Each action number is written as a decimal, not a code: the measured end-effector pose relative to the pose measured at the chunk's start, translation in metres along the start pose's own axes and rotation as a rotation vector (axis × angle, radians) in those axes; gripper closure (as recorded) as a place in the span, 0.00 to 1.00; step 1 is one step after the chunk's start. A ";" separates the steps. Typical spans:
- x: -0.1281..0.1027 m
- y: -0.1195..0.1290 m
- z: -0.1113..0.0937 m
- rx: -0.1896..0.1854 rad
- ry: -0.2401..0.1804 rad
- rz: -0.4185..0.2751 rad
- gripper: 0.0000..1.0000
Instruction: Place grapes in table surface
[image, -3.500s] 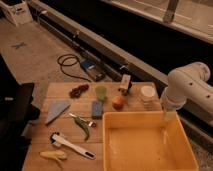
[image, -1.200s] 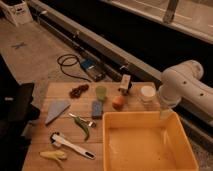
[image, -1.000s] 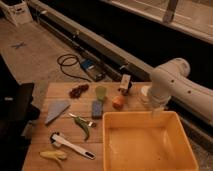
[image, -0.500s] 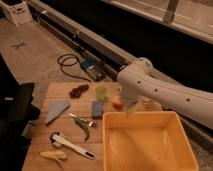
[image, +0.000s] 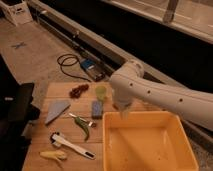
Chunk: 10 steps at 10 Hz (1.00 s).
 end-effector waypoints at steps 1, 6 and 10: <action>0.002 0.001 0.000 -0.001 0.002 0.002 0.35; 0.043 -0.051 -0.001 0.022 0.039 0.015 0.35; 0.023 -0.136 0.003 0.035 0.055 -0.067 0.35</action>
